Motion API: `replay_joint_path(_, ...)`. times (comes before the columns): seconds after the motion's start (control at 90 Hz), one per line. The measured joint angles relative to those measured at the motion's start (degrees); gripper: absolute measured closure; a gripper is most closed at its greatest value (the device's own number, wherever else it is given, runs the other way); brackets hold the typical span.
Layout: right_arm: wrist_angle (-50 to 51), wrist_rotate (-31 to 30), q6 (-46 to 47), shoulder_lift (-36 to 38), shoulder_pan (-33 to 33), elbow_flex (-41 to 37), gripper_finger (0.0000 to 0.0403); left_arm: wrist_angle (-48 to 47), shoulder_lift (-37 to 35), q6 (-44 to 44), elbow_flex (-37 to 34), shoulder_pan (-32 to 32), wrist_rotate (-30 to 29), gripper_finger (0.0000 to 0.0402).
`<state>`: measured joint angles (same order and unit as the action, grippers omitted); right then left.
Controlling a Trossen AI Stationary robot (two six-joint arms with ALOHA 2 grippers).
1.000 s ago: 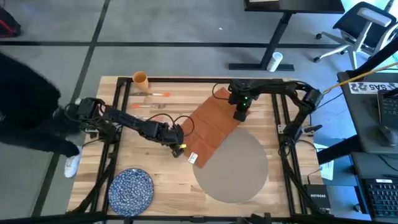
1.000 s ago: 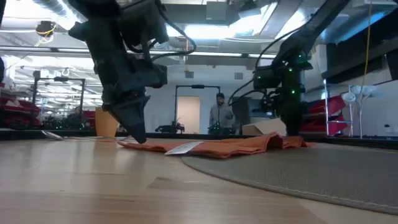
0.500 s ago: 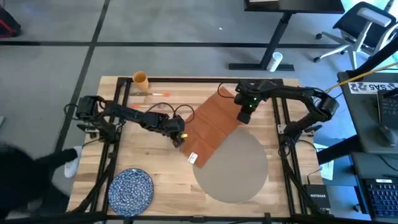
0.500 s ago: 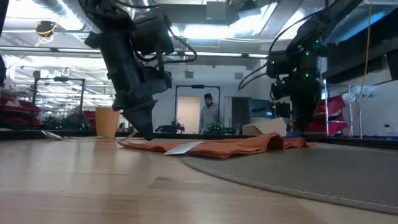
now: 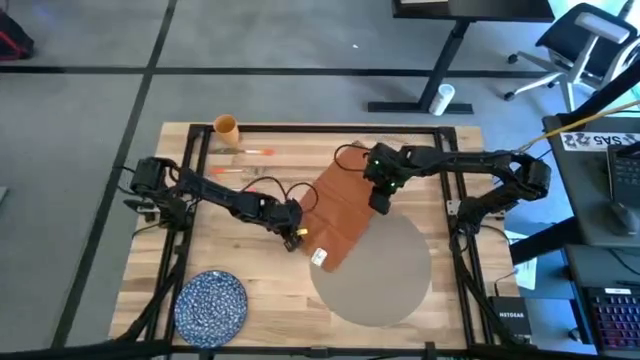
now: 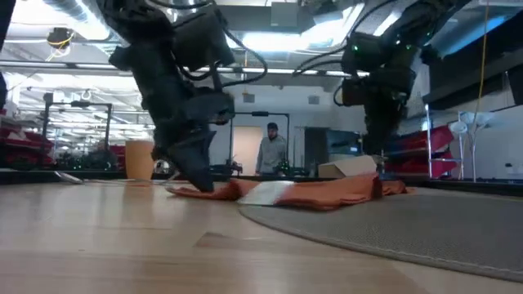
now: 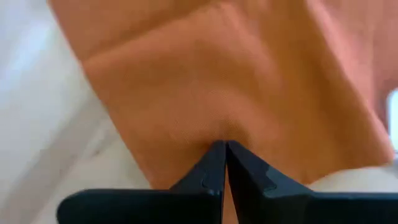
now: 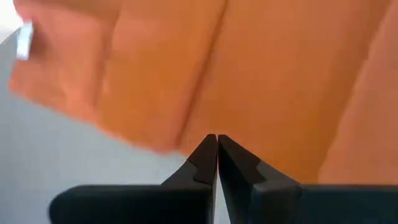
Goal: Set table place
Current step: Fold the orange napkin
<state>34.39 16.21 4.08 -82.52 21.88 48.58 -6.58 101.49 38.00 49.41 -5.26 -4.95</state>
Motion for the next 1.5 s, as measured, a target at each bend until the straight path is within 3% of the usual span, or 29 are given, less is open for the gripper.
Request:
replay_joint_path(0.267, 0.92, -5.47, 0.01, -0.02, -0.12, -0.65, 0.0403, 5.80, 0.39, 1.83, -0.24, -1.57, 3.72, 0.0402)
replay_joint_path(0.511, -2.34, -0.63, 4.82, -0.09, -0.19, -6.95, 0.0403, 5.13, -1.01, -2.13, 2.42, -1.28, 6.51, 0.0402)
replay_joint_path(0.767, -7.00, 0.75, 7.64, -0.11, -2.26, -11.01, 0.0403, 4.68, -5.19, -9.06, 5.19, 3.62, 5.89, 0.0402)
replay_joint_path(1.011, -7.43, -3.74, 8.10, -0.11, -3.53, -12.05, 0.0403, -3.26, -3.81, -11.23, 5.38, 8.87, 3.67, 0.0402)
replay_joint_path(1.178, -7.80, -8.41, 8.14, -0.11, -3.49, -12.07, 0.0403, -5.33, -0.82, -10.19, 5.33, 5.82, 5.44, 0.0402)
replay_joint_path(1.5, -14.24, -10.83, 8.10, -0.23, -3.25, -12.04, 0.0403, 3.49, 5.10, -2.38, 5.51, -0.43, 6.08, 0.0402)
